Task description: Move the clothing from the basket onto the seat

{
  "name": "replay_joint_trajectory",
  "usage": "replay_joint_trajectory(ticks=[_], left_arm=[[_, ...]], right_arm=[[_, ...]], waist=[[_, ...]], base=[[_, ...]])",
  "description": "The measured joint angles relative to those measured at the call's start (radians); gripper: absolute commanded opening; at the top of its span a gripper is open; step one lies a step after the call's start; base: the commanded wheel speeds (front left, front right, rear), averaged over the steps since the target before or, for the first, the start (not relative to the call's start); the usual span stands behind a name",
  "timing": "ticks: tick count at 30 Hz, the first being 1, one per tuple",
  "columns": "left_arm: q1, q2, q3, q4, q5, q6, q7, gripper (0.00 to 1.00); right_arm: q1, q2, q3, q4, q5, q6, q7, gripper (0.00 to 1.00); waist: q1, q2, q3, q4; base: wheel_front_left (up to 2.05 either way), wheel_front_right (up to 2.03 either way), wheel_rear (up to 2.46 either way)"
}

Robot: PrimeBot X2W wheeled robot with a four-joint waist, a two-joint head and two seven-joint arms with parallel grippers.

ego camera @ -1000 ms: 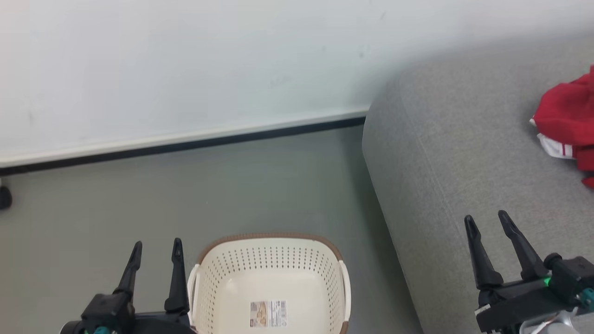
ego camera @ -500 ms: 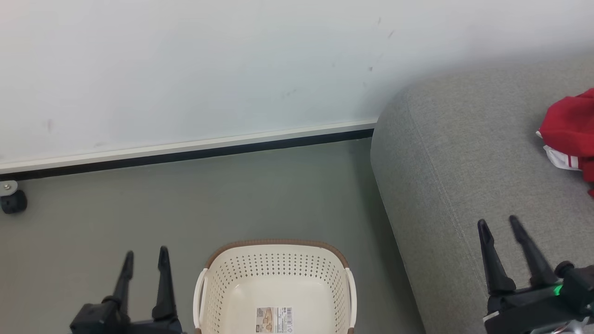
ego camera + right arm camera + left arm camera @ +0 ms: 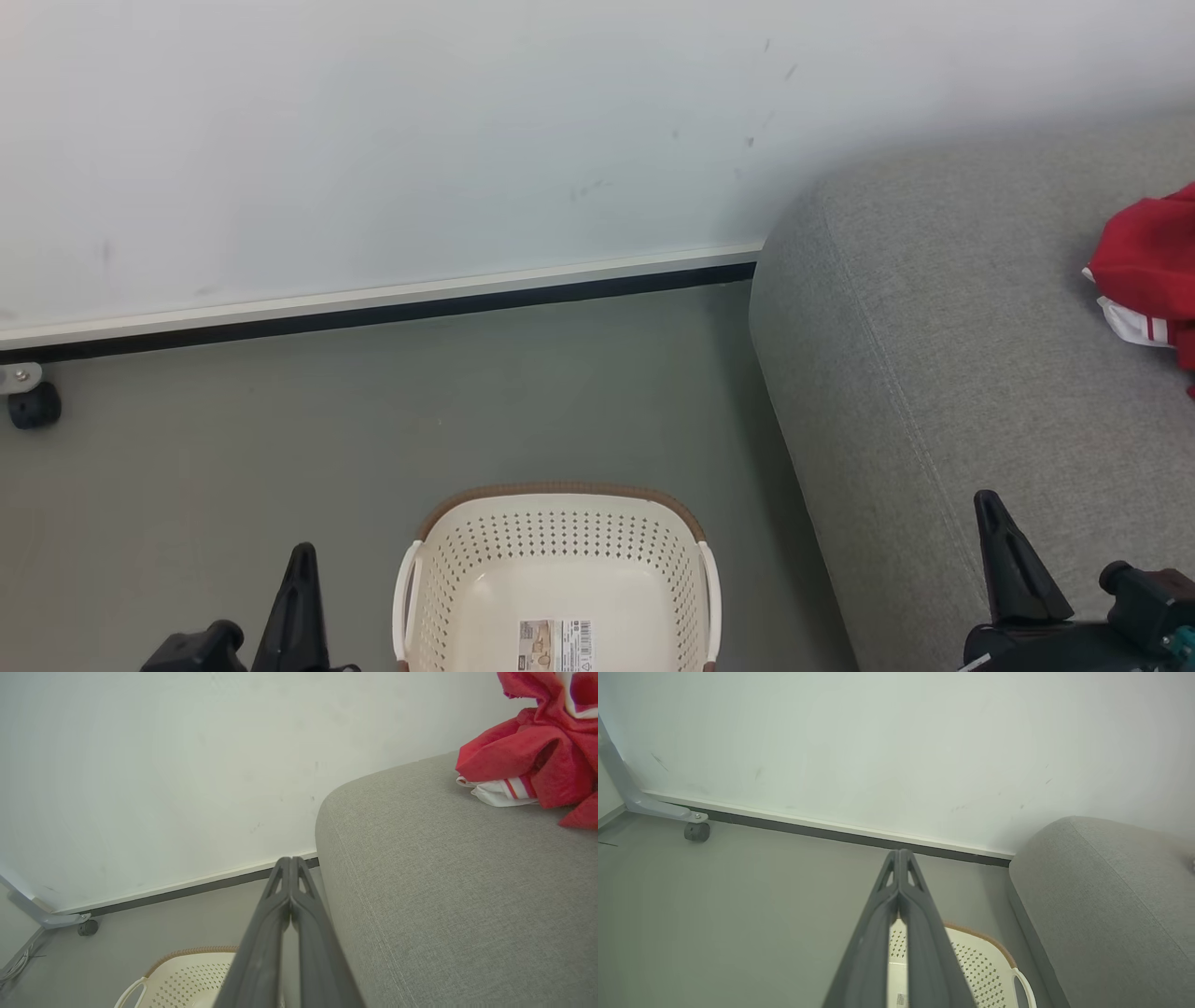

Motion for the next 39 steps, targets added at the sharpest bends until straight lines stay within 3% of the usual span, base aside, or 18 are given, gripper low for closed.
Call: replay_joint_trajectory(ticks=[39], left_arm=[[-0.05, -0.02, 0.09, 0.07, -0.506, -0.1, 0.129, 0.0]], right_arm=[[-0.026, 0.09, -0.151, 0.061, 0.468, 0.043, 0.156, 0.0]], waist=[[0.0, 0.0, -0.032, 0.035]], base=[[0.0, 0.0, 0.0]])
